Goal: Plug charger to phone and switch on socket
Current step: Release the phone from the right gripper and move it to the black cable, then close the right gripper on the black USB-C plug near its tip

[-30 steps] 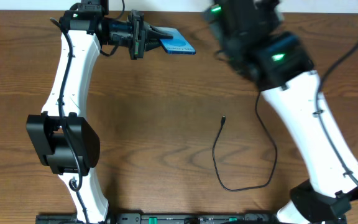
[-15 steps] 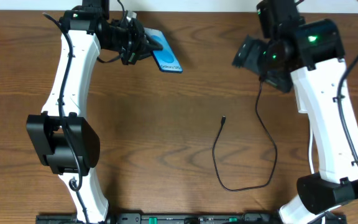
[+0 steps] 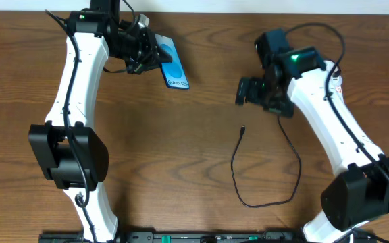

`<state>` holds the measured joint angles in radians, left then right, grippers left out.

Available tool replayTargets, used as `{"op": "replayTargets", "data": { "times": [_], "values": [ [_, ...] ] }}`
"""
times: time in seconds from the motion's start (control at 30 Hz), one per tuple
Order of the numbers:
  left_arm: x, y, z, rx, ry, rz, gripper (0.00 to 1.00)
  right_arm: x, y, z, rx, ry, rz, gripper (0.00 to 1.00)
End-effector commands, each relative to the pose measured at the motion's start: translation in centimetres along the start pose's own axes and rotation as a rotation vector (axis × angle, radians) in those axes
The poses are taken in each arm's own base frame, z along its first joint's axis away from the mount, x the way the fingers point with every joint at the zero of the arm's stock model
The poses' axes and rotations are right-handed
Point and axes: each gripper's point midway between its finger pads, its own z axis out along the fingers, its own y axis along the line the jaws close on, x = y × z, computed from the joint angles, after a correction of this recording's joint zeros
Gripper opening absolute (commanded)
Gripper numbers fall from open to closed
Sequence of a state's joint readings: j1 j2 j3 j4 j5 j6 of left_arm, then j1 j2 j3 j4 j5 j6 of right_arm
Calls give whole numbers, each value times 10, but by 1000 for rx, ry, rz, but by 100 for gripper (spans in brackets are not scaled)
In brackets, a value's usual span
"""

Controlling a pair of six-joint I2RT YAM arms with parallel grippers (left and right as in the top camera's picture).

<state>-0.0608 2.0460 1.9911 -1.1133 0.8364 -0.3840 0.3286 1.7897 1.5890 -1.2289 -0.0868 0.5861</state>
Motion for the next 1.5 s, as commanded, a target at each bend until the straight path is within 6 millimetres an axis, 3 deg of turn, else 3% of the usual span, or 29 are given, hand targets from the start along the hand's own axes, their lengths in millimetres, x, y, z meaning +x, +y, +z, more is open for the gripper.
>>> {"op": "replayTargets", "data": {
  "times": [0.0,0.07,0.17,0.43,0.57,0.67,0.87,1.47],
  "values": [
    [-3,-1,-5,-16,-22,64,7,22,1,32,-57,103,-29,86],
    [-2,-1,-5,-16,-21,64,7,24,-3,53,-65,99,-26,76],
    [-2,-1,-5,-16,-21,63,7,28,-2,70,-96,102,-26,70],
    [-2,-1,-5,-16,-21,64,7,44,-15,103,-84,117,27,77],
    [-2,-1,-5,-16,-21,63,7,47,-18,118,-97,99,54,65],
    [-2,-1,-5,-16,-21,63,7,49,-21,125,-99,95,79,53],
    [-2,-1,-5,-16,-21,63,8,47,-21,134,-114,66,77,44],
    [-2,-1,-5,-16,-21,63,7,49,-20,147,-98,81,77,34]
  ]
}}
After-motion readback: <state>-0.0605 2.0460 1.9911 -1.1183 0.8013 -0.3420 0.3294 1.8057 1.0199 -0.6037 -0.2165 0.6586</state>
